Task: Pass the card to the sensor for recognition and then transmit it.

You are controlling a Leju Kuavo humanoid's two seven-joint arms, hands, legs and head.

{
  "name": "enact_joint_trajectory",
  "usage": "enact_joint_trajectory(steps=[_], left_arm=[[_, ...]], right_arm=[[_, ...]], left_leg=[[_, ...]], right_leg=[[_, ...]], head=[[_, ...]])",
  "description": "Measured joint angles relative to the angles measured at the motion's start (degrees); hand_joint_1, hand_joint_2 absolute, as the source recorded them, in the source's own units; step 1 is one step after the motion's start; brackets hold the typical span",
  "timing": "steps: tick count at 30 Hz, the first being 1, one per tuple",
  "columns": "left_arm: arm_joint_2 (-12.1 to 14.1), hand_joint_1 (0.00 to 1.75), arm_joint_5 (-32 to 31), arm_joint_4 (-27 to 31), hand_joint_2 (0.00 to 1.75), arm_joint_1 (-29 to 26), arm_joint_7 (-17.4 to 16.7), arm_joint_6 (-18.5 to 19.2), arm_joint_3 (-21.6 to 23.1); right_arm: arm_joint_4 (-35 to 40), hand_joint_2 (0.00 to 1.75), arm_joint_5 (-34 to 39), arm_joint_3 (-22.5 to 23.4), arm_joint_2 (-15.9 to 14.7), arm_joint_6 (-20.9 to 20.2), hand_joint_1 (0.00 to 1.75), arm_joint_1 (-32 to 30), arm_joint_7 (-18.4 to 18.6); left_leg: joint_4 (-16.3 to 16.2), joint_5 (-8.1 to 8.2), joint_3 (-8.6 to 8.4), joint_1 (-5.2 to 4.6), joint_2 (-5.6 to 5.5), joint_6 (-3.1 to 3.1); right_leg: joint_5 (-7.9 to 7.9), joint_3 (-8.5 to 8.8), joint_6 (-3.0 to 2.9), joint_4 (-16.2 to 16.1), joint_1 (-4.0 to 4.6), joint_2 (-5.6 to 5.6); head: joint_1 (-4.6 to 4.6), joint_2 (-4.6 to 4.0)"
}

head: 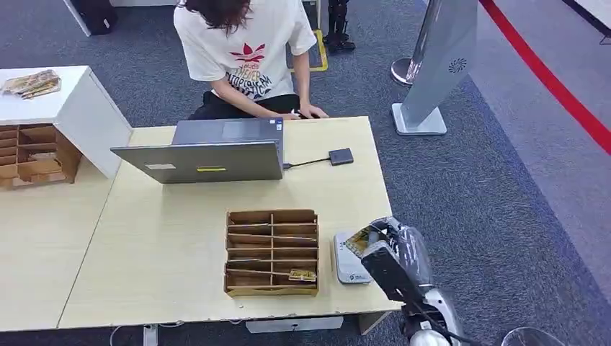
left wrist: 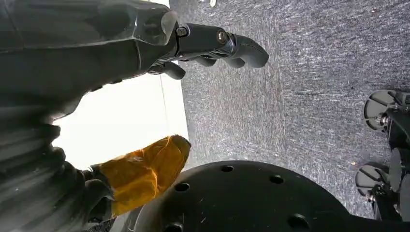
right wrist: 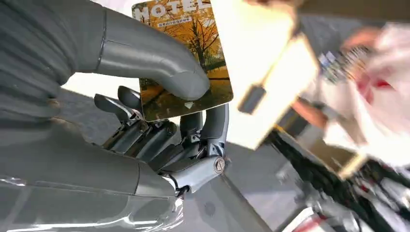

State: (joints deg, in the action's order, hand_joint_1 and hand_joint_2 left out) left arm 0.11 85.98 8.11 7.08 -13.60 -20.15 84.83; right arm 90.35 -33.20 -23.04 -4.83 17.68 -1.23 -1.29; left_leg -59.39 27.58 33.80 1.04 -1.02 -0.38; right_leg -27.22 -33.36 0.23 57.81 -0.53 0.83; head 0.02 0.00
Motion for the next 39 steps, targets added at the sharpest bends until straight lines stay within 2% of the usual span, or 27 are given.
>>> enact_joint_trajectory(steps=[9, 18, 39], left_arm=[[0.0, 0.00, -0.7, 0.0, 1.75, 0.0, -0.1, 0.3, 0.0], [0.2, 0.00, -1.0, 0.0, 1.75, 0.1, -0.1, 0.6, 0.1], [0.3, 0.00, -0.3, 0.0, 1.75, 0.1, -0.1, 1.1, 0.2]], right_arm=[[-8.5, 1.75, -0.4, -1.8, 0.0, -1.7, 1.75, 4.1, 0.9], [-12.1, 1.75, -1.1, -2.6, 0.0, -3.1, 1.75, 7.1, 1.9], [-17.8, 1.75, -6.3, -2.8, 0.0, -3.2, 1.75, 8.8, 5.0]], left_leg=[[0.0, 0.00, 0.02, -0.01, -0.01, 0.00], [0.0, 0.00, 0.01, 0.00, -0.01, 0.00], [0.0, 0.00, 0.01, -0.01, -0.01, 0.00]], right_leg=[[0.00, 0.00, 0.00, 0.0, 0.00, -0.02], [0.00, 0.00, 0.00, 0.0, 0.00, -0.02], [0.00, 0.00, 0.00, 0.0, 0.00, -0.02]], head=[[0.00, 0.00], [0.00, 0.00], [0.02, 0.00]])
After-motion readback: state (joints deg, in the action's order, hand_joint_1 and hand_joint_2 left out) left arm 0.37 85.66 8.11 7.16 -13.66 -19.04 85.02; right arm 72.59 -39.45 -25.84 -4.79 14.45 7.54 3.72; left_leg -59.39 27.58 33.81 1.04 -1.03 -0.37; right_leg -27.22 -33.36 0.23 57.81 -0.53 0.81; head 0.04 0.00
